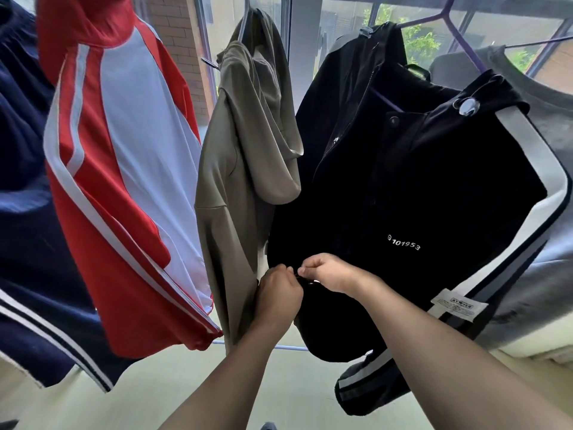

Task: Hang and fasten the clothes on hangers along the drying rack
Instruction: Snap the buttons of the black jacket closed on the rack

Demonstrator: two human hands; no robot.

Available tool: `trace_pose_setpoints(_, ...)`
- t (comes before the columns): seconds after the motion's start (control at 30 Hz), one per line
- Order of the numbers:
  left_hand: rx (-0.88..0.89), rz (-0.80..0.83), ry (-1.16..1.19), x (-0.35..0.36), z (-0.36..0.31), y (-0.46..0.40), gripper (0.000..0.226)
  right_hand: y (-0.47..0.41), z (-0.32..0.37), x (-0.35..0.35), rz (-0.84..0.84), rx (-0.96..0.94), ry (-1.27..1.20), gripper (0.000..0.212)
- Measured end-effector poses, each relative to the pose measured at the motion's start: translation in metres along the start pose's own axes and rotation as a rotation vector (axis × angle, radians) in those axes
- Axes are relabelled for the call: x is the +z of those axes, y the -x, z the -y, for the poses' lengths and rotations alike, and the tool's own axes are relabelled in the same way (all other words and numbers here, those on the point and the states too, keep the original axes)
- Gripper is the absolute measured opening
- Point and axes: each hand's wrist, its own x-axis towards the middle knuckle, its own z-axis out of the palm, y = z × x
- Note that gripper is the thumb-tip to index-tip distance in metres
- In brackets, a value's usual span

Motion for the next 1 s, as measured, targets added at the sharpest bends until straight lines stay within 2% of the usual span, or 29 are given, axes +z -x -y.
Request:
trace_pose_setpoints(0.13,-0.105,0.022,0.070,-0.005,-0.001,0.000,0.028,0.002,0.008,0.000,0.000,-0.010,0.050,0.030)
trace_pose_setpoints(0.27,-0.374,0.220,0.274,-0.001,0.009,-0.032,0.024,0.004,0.014,0.001,0.014,-0.015,0.016,0.029)
trace_pose_setpoints(0.37,-0.432,0.295,0.349,-0.001,0.008,-0.038,0.027,0.011,0.010,0.000,0.019,-0.006,-0.016,0.034)
trace_pose_setpoints(0.57,-0.292,0.205,0.259,0.006,0.007,-0.028,0.033,0.013,-0.005,0.004,-0.019,0.056,-0.058,0.040)
trace_pose_setpoints(0.67,-0.173,0.112,0.238,0.004,0.007,-0.015,0.033,0.020,-0.007,-0.014,-0.154,0.060,-0.057,0.037)
trace_pose_setpoints(0.7,-0.177,0.070,0.250,0.001,0.009,-0.014,0.030,0.024,-0.008,-0.024,-0.200,0.059,-0.051,0.037)
trace_pose_setpoints(0.77,-0.249,0.039,0.241,-0.005,0.018,-0.023,0.023,0.035,-0.009,-0.038,-0.190,0.045,-0.119,0.038)
trace_pose_setpoints(0.83,-0.280,0.139,0.291,-0.006,0.024,-0.035,0.021,0.044,-0.006,-0.041,-0.129,0.028,-0.206,0.038)
trace_pose_setpoints(0.9,-0.285,0.288,0.435,-0.004,0.017,-0.034,0.028,0.050,0.004,-0.036,-0.094,0.024,-0.206,0.038)
trace_pose_setpoints(0.93,-0.261,0.306,0.483,-0.001,0.015,-0.032,0.030,0.053,0.010,-0.034,-0.068,0.015,-0.184,0.038)
trace_pose_setpoints(1.0,-0.037,0.260,0.393,-0.001,0.015,-0.026,0.043,0.061,0.019,-0.031,-0.037,0.012,-0.169,0.028)
